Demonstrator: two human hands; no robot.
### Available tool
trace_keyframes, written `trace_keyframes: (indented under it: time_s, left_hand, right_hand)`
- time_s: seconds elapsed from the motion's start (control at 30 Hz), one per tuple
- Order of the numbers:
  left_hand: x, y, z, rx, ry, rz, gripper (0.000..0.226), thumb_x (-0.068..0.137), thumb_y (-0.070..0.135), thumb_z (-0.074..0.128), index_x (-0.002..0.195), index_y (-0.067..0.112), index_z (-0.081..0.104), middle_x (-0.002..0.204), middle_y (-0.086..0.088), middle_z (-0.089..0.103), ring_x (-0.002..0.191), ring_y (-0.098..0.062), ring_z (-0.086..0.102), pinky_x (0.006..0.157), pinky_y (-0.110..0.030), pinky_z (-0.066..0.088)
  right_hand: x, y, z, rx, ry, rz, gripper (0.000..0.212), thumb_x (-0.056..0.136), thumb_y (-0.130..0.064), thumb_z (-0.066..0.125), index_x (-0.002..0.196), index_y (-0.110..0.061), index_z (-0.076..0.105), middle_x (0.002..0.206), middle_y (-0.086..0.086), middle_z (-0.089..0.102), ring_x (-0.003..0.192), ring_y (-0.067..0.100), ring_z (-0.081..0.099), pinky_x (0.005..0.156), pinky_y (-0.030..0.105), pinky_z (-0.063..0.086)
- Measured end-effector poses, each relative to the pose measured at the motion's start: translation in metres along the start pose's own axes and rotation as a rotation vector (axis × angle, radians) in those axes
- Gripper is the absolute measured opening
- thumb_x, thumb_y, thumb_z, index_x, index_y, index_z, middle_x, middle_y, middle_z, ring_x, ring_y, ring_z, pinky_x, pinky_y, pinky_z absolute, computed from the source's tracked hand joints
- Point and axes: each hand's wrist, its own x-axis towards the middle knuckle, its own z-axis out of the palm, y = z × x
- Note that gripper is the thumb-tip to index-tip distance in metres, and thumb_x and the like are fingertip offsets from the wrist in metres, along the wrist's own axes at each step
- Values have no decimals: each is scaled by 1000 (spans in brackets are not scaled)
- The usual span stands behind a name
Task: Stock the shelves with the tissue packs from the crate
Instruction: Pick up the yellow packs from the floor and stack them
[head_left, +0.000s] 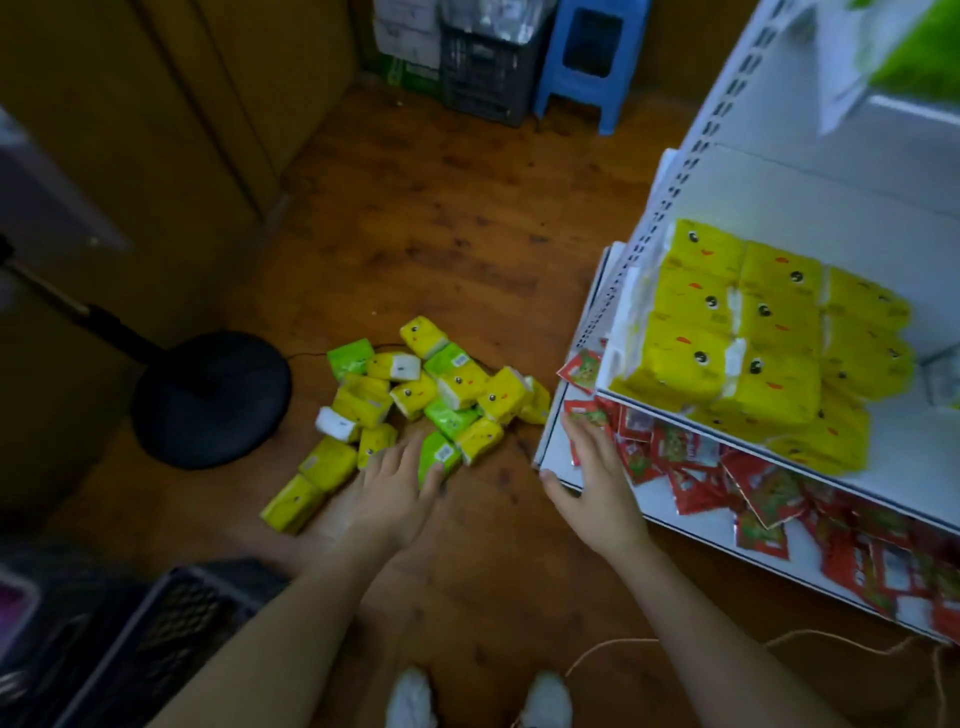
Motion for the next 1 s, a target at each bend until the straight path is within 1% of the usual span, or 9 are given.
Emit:
trace_keyframes:
  time_s: [0.07,0.17,0.27,0.4,0.5,0.63,0.7,0.77,1.0]
  left_hand:
    - [0,-22,4,-23,-32,-49,63,98,49,24,149,14,17,151,-8,30,140,-26,21,113,-32,15]
    - [2,-43,13,-51,-82,-100,71,91,59,16,148,17,21,153,-6,26,140,-25,21,114,-35,17]
    - [9,-49,19,-167,-138,-144,56,99,44,28,149,18,18,156,-6,16,143,-25,16,115,-38,19]
    - [30,-43,25,-264,-180,-215,56,100,38,32,149,19,12,157,-8,3,141,-28,21,108,-37,30]
    - [78,-38,33,-236,-153,-209,58,100,37,32,150,18,9,158,-9,-3,144,-27,16,110,-38,30]
    - [163,-26,54,-243,-65,-153,57,100,35,35,150,21,12,156,-10,4,144,-25,13,111,-32,21]
    - [210,-27,79,-306,-73,-111,57,99,35,37,150,22,15,155,-12,8,143,-28,16,115,-39,20]
    - [246,-31,104,-365,-112,-96,57,99,36,37,150,25,14,154,-12,10,139,-33,25,112,-44,25]
    - [367,-49,251,-511,-170,-104,56,100,29,39,149,24,15,147,-18,20,133,-30,33,102,-29,30]
  right_hand:
    - [3,-7,22,25,-68,27,65,88,-28,61,144,-21,29,149,6,27,139,15,23,104,18,22]
    - [9,-9,47,102,-127,125,68,88,-27,61,145,-22,25,149,8,25,141,19,20,106,24,24]
    - [15,-1,63,170,-137,246,72,85,-26,64,145,-19,26,146,13,28,138,24,25,108,31,27]
    - [39,22,79,218,-179,391,75,84,-27,66,145,-20,25,147,14,27,136,28,30,110,42,32]
    - [78,46,92,227,-185,406,74,83,-24,67,145,-19,26,148,15,25,138,26,25,108,38,30]
    - [143,91,124,157,-199,382,78,83,-27,68,146,-19,24,151,16,19,139,27,21,106,36,29]
    - [179,114,143,149,-184,357,78,83,-27,68,147,-20,23,149,16,20,138,29,24,104,36,31]
    - [210,134,161,142,-160,310,78,83,-26,68,146,-24,22,148,18,18,138,30,23,105,36,30]
    - [303,247,256,41,-49,238,81,81,-39,68,146,-31,21,154,14,5,142,28,11,108,38,28]
